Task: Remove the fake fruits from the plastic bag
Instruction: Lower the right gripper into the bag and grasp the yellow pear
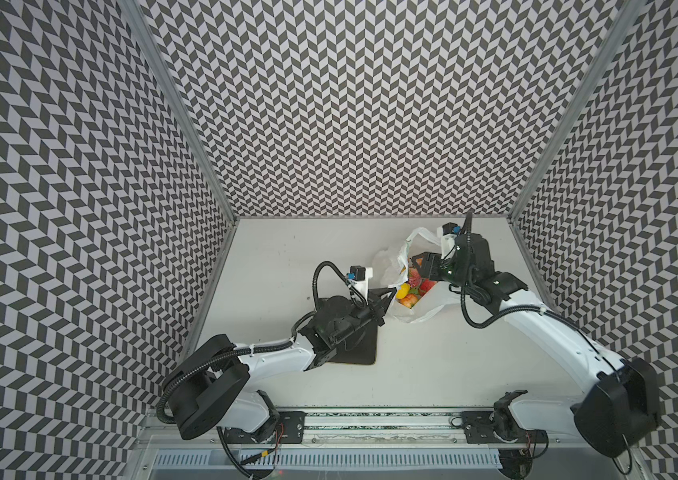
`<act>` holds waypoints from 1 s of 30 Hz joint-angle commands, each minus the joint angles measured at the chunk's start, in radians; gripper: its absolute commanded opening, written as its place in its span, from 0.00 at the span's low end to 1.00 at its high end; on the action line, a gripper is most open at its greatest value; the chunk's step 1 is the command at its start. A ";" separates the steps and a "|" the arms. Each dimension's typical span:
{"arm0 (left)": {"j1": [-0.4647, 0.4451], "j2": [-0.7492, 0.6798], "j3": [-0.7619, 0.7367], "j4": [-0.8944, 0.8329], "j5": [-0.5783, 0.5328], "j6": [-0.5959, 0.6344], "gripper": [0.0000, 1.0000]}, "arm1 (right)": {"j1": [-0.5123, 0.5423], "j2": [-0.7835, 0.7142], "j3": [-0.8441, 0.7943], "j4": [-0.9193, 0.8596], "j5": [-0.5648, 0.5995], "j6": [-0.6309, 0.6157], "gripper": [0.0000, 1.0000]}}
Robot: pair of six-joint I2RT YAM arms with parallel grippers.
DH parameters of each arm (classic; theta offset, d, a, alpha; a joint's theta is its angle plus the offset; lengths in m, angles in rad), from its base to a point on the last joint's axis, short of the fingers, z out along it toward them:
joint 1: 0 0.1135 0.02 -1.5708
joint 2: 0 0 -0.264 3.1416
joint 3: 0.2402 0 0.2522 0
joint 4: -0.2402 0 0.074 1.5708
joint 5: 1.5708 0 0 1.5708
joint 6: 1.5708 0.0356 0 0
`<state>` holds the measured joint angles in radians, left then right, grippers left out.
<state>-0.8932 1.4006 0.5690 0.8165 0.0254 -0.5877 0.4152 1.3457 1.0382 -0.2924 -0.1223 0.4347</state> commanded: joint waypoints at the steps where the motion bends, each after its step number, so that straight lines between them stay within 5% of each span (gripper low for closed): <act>1: -0.024 0.007 -0.014 0.025 -0.047 -0.024 0.00 | 0.002 0.043 0.022 0.047 0.093 0.031 0.62; 10: -0.037 -0.014 -0.058 0.022 -0.131 -0.081 0.00 | -0.003 0.000 -0.174 -0.024 0.349 0.139 0.67; 14: -0.044 -0.027 -0.098 0.019 -0.171 -0.120 0.00 | -0.004 -0.045 -0.248 -0.011 0.363 0.145 0.69; 20: -0.070 -0.049 -0.134 -0.013 -0.219 -0.136 0.00 | 0.035 -0.063 -0.178 -0.014 0.224 0.090 0.73; 30: -0.070 -0.046 -0.104 0.000 -0.217 -0.160 0.00 | 0.194 0.061 -0.126 0.121 0.335 0.350 0.84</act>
<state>-0.9562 1.3705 0.4427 0.8043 -0.1711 -0.7181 0.5938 1.3556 0.8848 -0.2409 0.1600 0.6838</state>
